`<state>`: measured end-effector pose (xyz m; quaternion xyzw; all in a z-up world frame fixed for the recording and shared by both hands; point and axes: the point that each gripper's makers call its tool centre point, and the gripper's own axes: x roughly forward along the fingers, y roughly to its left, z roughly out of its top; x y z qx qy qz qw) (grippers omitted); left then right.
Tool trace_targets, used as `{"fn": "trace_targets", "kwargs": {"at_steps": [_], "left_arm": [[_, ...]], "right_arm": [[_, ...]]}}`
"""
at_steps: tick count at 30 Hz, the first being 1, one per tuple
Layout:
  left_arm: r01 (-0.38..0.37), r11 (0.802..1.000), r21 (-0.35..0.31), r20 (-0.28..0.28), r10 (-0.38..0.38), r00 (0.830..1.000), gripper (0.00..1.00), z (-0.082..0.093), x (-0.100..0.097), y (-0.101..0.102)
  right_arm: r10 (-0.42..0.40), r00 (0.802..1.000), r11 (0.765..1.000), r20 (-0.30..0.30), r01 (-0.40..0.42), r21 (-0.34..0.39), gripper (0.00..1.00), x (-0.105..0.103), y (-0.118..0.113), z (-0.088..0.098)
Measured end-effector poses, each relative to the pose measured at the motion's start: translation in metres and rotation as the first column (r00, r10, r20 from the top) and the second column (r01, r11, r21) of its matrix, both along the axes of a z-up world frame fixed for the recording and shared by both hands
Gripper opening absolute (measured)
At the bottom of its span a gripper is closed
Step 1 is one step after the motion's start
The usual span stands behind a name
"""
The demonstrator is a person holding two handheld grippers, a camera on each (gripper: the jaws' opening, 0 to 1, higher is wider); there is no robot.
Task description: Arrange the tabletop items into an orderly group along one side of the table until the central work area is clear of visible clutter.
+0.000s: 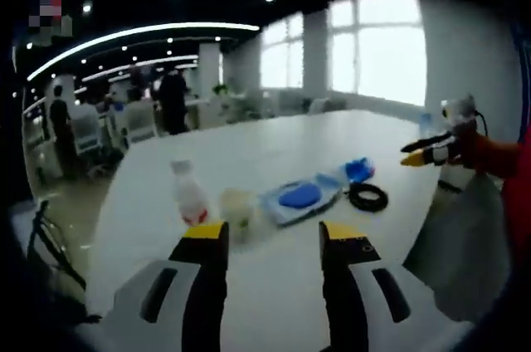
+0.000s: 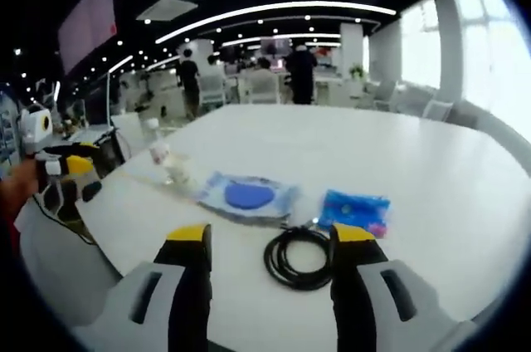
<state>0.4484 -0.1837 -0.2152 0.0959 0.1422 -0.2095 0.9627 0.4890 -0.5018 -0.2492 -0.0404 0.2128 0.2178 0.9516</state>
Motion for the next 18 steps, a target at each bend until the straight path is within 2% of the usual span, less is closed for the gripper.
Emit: {"fn": "trace_targets", "kwargs": {"at_steps": [2,4,5,7,8,10,13,15,18], "left_arm": [[0.004,1.000,0.023,0.029,-0.005,1.000,0.39,-0.003,0.005,0.009],[-0.030,0.999,-0.039,-0.028,0.029,0.999,0.38,-0.015,0.004,0.020],[-0.036,0.998,-0.045,-0.018,0.035,0.999,0.39,-0.016,0.004,0.024],[-0.063,0.995,-0.076,-0.042,0.060,0.997,0.38,-0.021,-0.005,0.028],[-0.058,0.988,-0.141,-0.053,0.051,0.997,0.38,-0.019,-0.010,0.022],[-0.048,0.976,-0.215,-0.053,0.037,0.998,0.40,-0.013,-0.014,0.012],[-0.082,0.972,-0.222,-0.086,0.064,0.994,0.42,-0.009,-0.014,0.012],[-0.088,0.955,-0.285,-0.052,0.076,0.996,0.43,0.006,-0.012,0.006],[-0.062,0.945,-0.321,-0.047,0.049,0.998,0.49,0.014,-0.011,-0.007]], "right_arm": [[0.006,1.000,1.000,-0.004,-0.006,-0.002,0.57,-0.001,0.003,0.000],[0.007,1.000,1.000,0.002,-0.007,-0.002,0.57,-0.001,0.005,0.001],[0.009,1.000,1.000,0.005,-0.009,-0.003,0.57,-0.002,0.005,0.002],[0.007,1.000,1.000,0.011,-0.007,-0.015,0.57,-0.002,0.004,0.002],[0.004,1.000,1.000,0.011,-0.004,-0.022,0.58,-0.001,0.003,0.001],[-0.007,1.000,1.000,0.008,0.007,-0.015,0.59,0.000,0.001,0.000],[-0.021,1.000,1.000,0.009,0.021,-0.019,0.61,0.001,-0.002,0.000],[-0.023,1.000,1.000,0.011,0.024,-0.015,0.61,0.000,-0.004,0.002],[-0.029,0.999,0.999,0.016,0.029,-0.016,0.65,0.000,-0.006,0.003]]}}
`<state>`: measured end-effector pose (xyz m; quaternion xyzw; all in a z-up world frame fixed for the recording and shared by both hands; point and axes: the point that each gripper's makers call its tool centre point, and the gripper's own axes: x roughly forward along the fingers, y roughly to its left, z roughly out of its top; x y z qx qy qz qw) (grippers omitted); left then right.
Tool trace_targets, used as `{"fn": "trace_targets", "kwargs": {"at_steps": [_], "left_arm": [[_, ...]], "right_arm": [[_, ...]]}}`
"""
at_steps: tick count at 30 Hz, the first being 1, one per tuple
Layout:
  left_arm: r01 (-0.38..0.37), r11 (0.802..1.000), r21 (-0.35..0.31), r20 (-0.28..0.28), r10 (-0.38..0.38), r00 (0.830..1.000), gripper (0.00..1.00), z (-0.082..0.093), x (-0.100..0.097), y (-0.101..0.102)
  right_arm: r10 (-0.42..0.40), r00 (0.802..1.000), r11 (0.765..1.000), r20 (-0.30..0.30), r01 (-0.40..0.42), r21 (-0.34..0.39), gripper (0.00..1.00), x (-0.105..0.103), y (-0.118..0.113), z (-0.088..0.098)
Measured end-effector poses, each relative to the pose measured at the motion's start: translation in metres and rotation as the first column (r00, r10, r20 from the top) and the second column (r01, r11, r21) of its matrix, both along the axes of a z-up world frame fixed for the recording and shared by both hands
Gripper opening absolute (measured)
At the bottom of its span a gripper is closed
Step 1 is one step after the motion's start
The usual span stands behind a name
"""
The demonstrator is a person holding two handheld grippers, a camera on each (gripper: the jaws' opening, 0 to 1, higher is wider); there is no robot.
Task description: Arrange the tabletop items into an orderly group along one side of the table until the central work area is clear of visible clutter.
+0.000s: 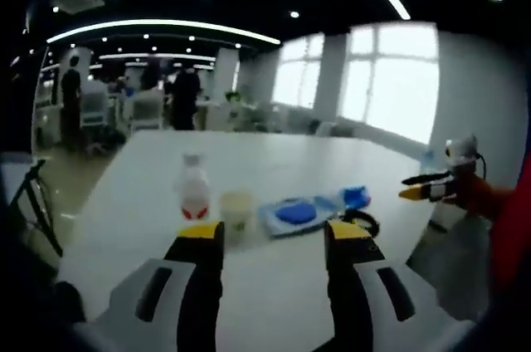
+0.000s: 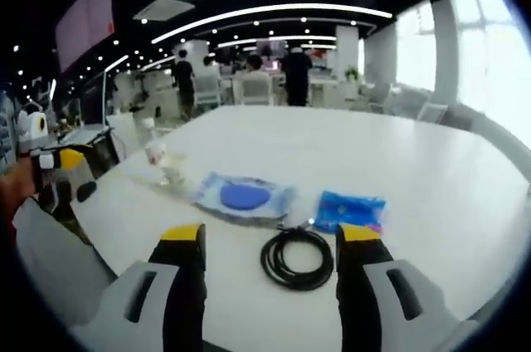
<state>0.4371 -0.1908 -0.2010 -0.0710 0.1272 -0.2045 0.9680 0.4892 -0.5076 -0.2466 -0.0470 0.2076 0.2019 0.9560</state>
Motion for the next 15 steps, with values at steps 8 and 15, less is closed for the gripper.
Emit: {"fn": "trace_targets", "kwargs": {"at_steps": [8,15], "left_arm": [[0.011,0.999,0.043,-0.110,-0.006,0.994,0.80,-0.030,0.005,-0.018],[0.013,0.997,0.070,-0.164,-0.002,0.986,0.94,-0.045,0.005,-0.022]], "right_arm": [[0.024,0.999,1.000,-0.026,-0.023,0.020,0.83,-0.004,0.006,-0.003],[0.044,0.999,0.997,-0.032,-0.042,0.058,0.98,-0.006,0.014,-0.004]]}}
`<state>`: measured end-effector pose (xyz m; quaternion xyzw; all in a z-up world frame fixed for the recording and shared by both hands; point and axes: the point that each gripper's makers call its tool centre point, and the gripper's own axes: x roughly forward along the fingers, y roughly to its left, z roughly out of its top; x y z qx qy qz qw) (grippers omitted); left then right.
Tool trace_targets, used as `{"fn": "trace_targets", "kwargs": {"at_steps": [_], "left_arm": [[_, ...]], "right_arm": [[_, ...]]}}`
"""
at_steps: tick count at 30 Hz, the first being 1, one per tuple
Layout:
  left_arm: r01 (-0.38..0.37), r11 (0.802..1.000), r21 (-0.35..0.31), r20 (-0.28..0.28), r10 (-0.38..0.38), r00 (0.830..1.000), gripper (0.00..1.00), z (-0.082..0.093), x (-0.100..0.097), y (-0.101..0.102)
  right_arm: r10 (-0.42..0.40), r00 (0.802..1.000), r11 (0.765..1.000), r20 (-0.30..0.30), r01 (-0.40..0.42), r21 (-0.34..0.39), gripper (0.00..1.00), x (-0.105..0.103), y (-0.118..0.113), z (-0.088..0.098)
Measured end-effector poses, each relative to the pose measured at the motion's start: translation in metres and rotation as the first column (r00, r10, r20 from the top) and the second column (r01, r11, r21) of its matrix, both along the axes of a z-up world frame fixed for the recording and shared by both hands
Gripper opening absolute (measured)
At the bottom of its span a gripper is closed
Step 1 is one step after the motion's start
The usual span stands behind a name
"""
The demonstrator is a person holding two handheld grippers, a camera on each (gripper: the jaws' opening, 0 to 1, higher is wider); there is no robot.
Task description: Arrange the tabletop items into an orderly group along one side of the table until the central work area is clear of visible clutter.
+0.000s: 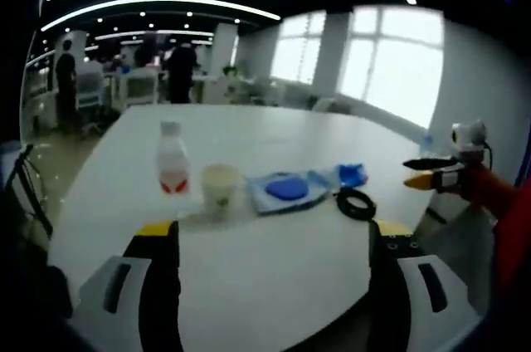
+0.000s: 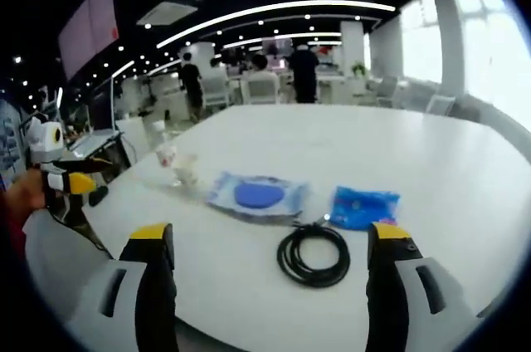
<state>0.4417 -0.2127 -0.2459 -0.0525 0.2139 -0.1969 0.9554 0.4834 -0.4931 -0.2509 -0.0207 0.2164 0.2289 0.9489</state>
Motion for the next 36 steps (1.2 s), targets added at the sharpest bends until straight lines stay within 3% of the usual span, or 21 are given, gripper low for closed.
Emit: {"fn": "trace_targets", "kwargs": {"at_steps": [8,14,25,36], "left_arm": [[-0.014,1.000,-0.004,-0.050,0.014,0.999,0.99,-0.012,0.000,0.003],[0.000,1.000,-0.012,-0.055,-0.001,0.999,0.99,-0.015,0.001,0.001],[-0.006,1.000,-0.030,-0.058,0.004,0.998,0.98,-0.017,0.003,0.004],[-0.008,1.000,-0.010,-0.049,0.007,0.999,0.97,-0.017,0.002,0.004]], "right_arm": [[-0.044,0.999,0.999,0.005,0.044,-0.016,1.00,0.004,-0.006,0.002],[-0.036,0.999,0.999,0.014,0.036,-0.011,1.00,0.006,0.002,0.000],[-0.048,0.999,0.999,-0.002,0.048,-0.019,1.00,0.007,-0.002,-0.007],[-0.046,0.999,0.999,0.002,0.046,-0.014,1.00,0.006,-0.002,-0.007]]}}
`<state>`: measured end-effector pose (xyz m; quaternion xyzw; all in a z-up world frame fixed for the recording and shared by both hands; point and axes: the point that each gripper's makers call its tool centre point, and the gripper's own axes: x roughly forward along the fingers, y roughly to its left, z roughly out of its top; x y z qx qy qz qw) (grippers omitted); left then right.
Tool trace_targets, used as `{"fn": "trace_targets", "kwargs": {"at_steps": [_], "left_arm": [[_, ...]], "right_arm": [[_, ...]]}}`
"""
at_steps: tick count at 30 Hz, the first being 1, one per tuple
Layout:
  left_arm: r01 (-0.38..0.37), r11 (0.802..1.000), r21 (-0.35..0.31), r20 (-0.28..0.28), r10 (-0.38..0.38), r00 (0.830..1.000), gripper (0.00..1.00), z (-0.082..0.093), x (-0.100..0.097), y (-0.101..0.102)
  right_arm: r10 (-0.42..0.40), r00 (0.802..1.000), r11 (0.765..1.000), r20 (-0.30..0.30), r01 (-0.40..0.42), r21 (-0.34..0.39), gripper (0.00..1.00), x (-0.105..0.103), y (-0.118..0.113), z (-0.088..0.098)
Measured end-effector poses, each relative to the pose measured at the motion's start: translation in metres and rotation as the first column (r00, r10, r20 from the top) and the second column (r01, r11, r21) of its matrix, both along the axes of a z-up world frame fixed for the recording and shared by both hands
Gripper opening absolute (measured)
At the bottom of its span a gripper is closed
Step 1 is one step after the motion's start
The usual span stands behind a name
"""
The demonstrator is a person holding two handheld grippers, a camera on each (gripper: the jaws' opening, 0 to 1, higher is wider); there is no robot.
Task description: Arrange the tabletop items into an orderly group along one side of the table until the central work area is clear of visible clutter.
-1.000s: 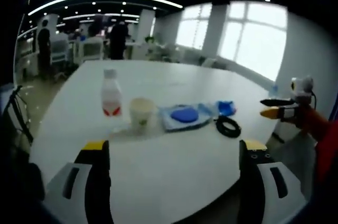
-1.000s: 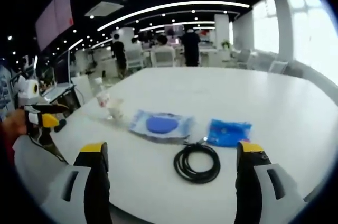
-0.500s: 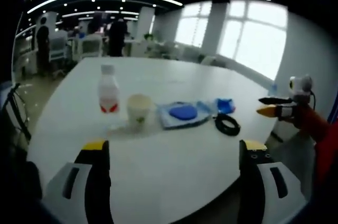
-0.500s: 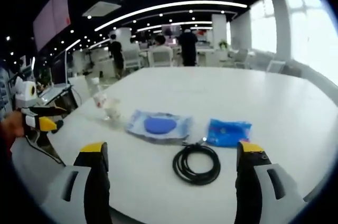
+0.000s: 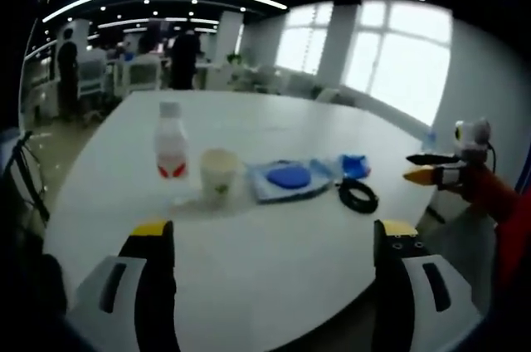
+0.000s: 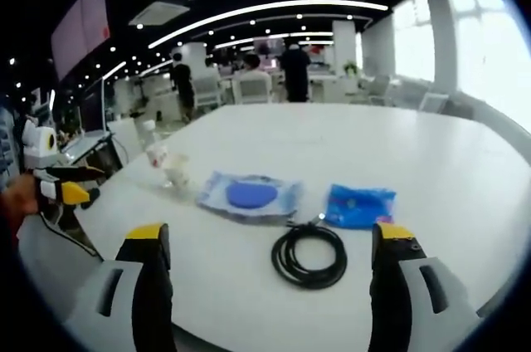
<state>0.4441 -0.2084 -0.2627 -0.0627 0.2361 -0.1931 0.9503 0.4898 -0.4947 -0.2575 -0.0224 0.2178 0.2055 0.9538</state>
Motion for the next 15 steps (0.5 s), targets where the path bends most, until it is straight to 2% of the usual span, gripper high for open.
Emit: {"fn": "trace_targets", "kwargs": {"at_steps": [15], "left_arm": [[0.010,1.000,-0.005,0.015,-0.010,1.000,0.97,0.0029,0.0005,-0.0021]], "right_arm": [[-0.015,1.000,1.000,0.025,0.015,0.001,1.00,0.0014,-0.0031,0.0042]]}}
